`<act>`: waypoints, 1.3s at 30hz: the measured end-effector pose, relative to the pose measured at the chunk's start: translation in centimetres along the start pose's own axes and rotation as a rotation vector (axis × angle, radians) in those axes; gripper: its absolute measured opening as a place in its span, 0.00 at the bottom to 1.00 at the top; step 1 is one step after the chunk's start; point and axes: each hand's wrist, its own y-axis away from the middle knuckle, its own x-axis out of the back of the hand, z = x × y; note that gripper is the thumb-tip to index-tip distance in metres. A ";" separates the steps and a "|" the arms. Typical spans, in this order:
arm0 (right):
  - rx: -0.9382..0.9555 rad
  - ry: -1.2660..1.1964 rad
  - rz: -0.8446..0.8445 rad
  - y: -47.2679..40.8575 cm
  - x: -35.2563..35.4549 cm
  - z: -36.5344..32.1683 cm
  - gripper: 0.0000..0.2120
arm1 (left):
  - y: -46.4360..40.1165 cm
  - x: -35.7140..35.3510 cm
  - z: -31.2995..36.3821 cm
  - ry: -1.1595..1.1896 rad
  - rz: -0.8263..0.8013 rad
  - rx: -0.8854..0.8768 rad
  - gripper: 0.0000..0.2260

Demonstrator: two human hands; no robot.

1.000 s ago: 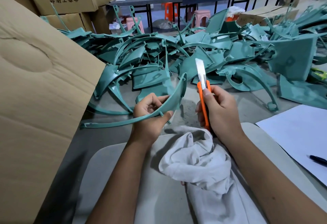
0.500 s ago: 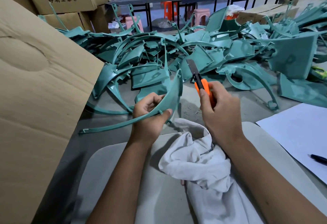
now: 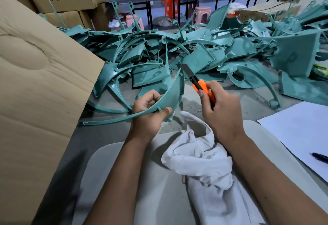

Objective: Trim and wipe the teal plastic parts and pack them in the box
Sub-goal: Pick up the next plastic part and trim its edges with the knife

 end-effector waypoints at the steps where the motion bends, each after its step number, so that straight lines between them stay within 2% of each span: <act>1: -0.008 0.020 0.007 0.1 -0.1 0.0 0.04 | 0.0 0.0 0.1 0.000 0.002 0.007 0.13; 3: -0.003 0.031 0.018 0.2 -0.2 -0.3 0.04 | 0.0 0.0 0.2 0.001 0.008 0.030 0.15; 5: 0.080 -0.010 0.001 0.1 -0.1 -0.8 0.04 | 0.0 0.1 0.1 0.025 0.026 0.067 0.15; 8: 0.264 -0.123 -0.131 0.1 0.2 -1.2 0.07 | 0.1 0.3 0.4 0.098 0.058 0.102 0.09; 10: 0.294 -0.147 -0.214 0.1 0.2 -1.4 0.07 | 0.3 0.4 0.6 0.129 0.053 0.143 0.12; 12: 0.293 -0.133 -0.216 0.2 0.1 -1.5 0.07 | 0.6 0.5 0.7 0.172 0.039 0.199 0.13; 15: 0.236 -0.100 -0.123 0.1 0.1 -1.2 0.07 | 0.6 0.8 0.8 0.186 0.014 0.252 0.13; 19: 0.064 0.031 -0.022 -0.5 0.5 0.2 0.07 | 0.4 1.0 0.8 0.191 0.035 0.292 0.17; 22: 0.027 0.131 0.030 -0.3 0.2 -0.2 0.07 | 0.4 0.7 0.9 0.220 0.046 0.315 0.18; 28: -0.265 0.235 -0.051 -0.4 -0.4 1.2 0.09 | 0.5 1.1 0.6 0.245 0.055 0.344 0.29; 31: -0.216 0.061 0.033 -0.5 0.2 1.0 0.09 | 0.4 1.0 0.6 0.255 0.058 0.331 0.28; 33: -0.198 -0.117 0.061 -0.2 0.1 0.2 0.09 | 0.4 0.8 0.5 0.222 0.081 0.294 0.23; 36: -0.246 -0.300 0.014 0.1 -0.3 -1.0 0.09 | 0.6 0.1 0.6 0.161 0.129 0.198 0.13; 39: -0.295 -0.374 -0.051 0.4 -0.5 -1.5 0.10 | 0.6 -0.7 0.9 0.128 0.107 0.129 0.16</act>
